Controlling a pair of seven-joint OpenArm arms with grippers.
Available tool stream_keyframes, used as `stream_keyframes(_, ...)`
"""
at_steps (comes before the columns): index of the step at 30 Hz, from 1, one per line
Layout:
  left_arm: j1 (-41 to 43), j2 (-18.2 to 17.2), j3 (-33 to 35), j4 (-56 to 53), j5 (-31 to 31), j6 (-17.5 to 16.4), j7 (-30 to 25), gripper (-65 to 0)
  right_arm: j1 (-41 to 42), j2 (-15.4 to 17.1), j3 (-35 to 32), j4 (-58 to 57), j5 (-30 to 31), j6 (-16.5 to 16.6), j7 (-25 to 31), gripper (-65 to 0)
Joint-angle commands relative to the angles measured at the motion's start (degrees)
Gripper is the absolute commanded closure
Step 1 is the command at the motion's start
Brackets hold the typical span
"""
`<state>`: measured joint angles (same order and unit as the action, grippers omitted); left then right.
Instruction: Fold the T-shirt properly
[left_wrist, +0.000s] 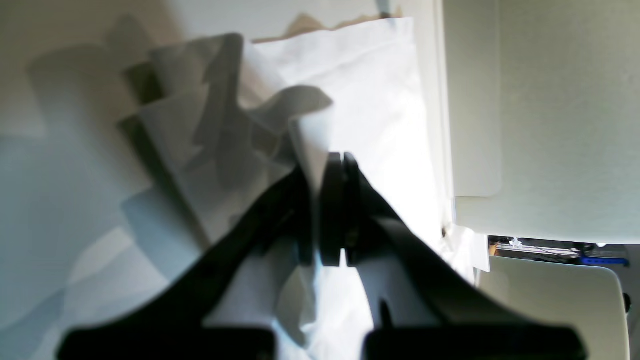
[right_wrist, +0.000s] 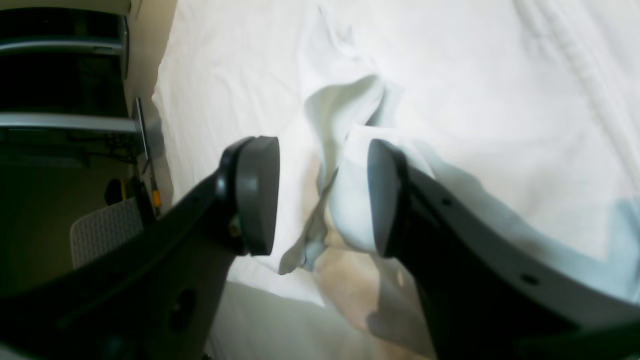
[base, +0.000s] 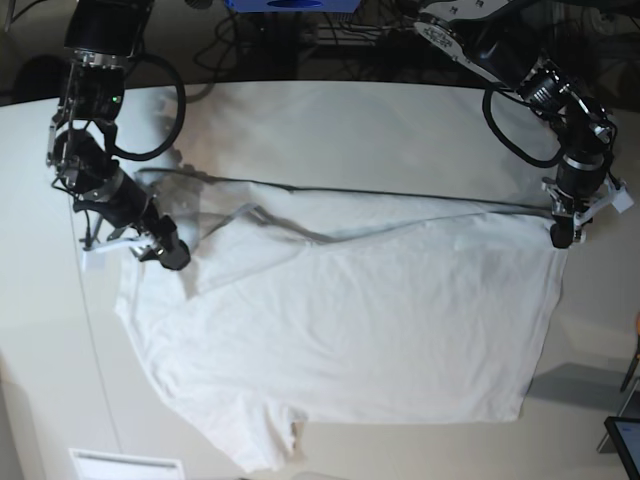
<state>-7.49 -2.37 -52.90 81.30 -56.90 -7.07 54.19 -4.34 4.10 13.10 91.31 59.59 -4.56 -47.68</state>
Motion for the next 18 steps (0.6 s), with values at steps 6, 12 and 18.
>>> stream_keyframes(6, -0.91, -0.66, -0.06, 0.94, -1.25, -0.53, -0.70, 0.0, 0.95, 0.43, -0.22, 0.60, 0.93, 0.91, 0.52, -27.9)
stream_keyframes(12, -0.38, -0.57, -0.06, 0.94, -1.60, -0.53, -0.70, 0.0, 1.48, -0.01, -0.31, 0.34, 0.85, 0.82, 0.52, -27.9)
stream_keyframes(18, -0.38, -0.57, -0.06, 1.03, -1.60, -0.53, -0.70, 0.0, 2.01, -0.36, -0.31, -1.51, 0.85, 0.91, 0.52, -27.9)
